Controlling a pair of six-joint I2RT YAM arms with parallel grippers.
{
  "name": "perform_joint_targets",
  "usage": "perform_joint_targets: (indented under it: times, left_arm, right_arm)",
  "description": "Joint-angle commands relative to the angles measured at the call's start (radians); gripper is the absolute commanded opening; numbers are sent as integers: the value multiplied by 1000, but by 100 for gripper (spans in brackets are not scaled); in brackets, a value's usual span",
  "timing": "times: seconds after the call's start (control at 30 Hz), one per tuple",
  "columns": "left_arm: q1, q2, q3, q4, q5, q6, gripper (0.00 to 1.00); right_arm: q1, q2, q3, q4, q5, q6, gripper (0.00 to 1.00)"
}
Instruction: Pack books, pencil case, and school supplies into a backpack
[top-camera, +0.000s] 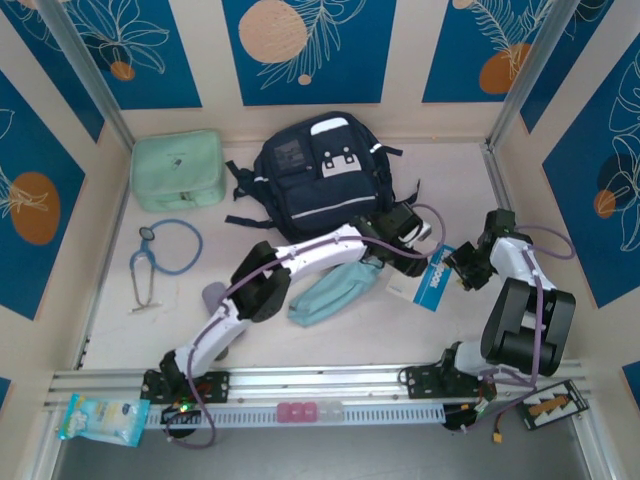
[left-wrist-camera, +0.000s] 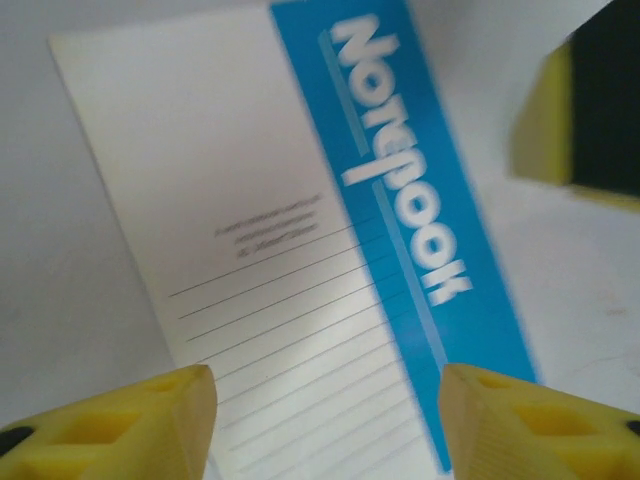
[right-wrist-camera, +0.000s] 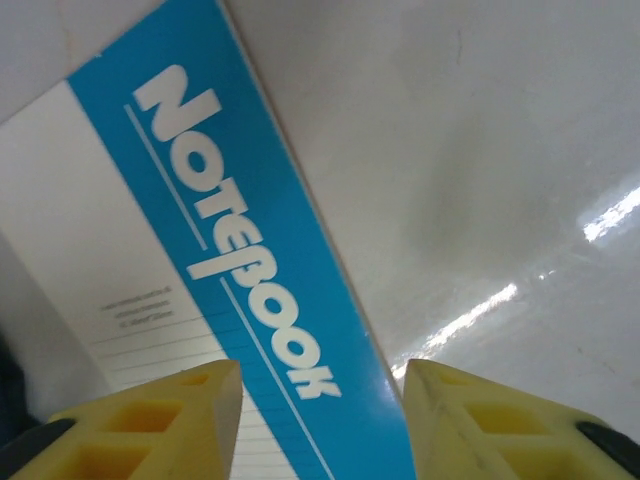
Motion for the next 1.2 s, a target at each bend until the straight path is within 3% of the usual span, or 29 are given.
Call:
perform_joint_targets:
  times: [0.0, 0.13, 0.57, 0.87, 1.17]
  left_arm:
    - [13, 38, 53, -66, -58, 6, 56]
    - [13, 74, 77, -89, -97, 15, 50]
    - [-28, 177, 159, -192, -174, 138, 41]
    - [-32, 217, 180, -235, -167, 146, 33]
    - [-32, 226, 180, -239, -157, 144, 31]
  right_arm:
    - [-4, 36, -23, 11, -36, -27, 43]
    - [2, 83, -28, 30, -54, -29, 38]
    - [65, 119, -39, 34, -56, -14, 39]
    - [79, 100, -27, 36, -141, -4, 39]
    - [84, 83, -16, 25, -140, 1, 39]
